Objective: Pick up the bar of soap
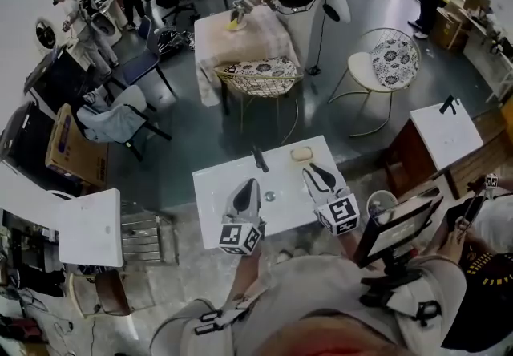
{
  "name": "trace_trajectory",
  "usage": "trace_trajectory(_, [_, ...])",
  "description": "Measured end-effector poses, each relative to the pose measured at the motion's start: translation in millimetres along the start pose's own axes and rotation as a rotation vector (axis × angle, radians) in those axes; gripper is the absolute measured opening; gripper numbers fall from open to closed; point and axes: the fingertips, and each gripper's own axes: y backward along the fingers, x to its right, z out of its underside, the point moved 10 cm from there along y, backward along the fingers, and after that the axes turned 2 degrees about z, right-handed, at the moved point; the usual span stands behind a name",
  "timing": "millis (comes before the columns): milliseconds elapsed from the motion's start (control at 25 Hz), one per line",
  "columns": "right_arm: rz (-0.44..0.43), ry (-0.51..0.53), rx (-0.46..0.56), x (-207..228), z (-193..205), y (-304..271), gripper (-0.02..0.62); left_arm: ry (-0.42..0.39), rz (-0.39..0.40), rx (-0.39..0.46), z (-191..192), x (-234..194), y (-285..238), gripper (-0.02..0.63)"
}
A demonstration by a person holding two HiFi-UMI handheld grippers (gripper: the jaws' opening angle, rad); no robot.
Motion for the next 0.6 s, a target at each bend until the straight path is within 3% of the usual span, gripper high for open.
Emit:
trace_trajectory(40, [-0.001,0.003,0.019,-0.7,-4.7,-2.6,0.32,0.004,-0.006,0.002,1.3,-2.1,1.5,-0.002])
trace_trajectory(80, [0.001,-0.001,0.035,-0.1,-10.1,-4.5,0.52,0.008,-0.013,0.005,3.1,-4.0,3.4,-0.002])
trace_trajectory(160, [0.016,0.035,0.057,1.9,-21.3,-7.9,0.528,0.015,-0.03,0.008,6.8,-7.6,7.3,-0.001])
trace_trajectory(320, [0.012,0.215,0.053,1.1,-30.3,-19.9,0.571,0.016,-0.055,0.012,10.5,-16.4,12.8,-0.002])
trace_trajectory(600, [0.029,0.176,0.051,14.4,-33.8,-26.8,0.578,0.011,-0.071,0.016,6.7,-20.7,17.0,-0.001])
